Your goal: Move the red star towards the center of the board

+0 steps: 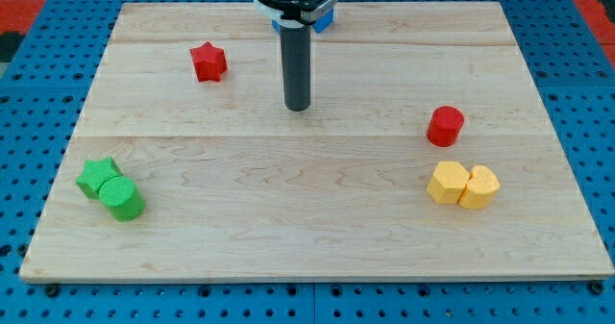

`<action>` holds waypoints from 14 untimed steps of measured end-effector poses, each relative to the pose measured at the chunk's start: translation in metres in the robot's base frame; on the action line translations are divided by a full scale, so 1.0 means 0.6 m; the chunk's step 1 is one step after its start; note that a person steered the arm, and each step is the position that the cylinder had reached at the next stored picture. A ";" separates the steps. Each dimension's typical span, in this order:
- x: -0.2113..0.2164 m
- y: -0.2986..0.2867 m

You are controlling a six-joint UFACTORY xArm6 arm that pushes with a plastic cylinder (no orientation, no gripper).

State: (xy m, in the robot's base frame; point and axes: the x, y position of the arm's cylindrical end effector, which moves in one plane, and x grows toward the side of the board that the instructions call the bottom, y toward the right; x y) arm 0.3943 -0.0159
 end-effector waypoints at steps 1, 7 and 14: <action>0.000 0.000; 0.037 -0.172; -0.096 -0.200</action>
State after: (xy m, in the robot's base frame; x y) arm 0.3368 -0.1357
